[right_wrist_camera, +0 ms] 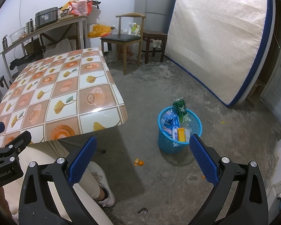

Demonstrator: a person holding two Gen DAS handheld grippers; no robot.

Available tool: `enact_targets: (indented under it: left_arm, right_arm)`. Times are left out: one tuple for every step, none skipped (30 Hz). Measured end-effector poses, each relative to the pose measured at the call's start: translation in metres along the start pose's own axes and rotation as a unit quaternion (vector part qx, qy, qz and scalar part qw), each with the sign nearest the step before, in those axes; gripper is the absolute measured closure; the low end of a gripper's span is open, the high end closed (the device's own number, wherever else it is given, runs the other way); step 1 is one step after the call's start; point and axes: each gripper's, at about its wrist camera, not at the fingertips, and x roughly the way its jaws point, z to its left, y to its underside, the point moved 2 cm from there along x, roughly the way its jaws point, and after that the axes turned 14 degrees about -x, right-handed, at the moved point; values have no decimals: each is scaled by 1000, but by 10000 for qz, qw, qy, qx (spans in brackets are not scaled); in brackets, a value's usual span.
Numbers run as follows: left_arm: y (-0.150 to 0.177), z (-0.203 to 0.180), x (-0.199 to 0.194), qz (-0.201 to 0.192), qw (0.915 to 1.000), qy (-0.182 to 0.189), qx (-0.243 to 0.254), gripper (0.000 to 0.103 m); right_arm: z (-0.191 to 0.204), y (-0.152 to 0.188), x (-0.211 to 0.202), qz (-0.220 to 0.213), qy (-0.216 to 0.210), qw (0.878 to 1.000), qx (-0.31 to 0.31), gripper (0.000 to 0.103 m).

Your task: Collect trash

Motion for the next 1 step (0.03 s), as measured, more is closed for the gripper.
enact_targets:
  left_arm:
    - [0,0,0,-2,10000,0,0,6]
  right_arm:
    - [1,0,0,-3,2,10000,1,8]
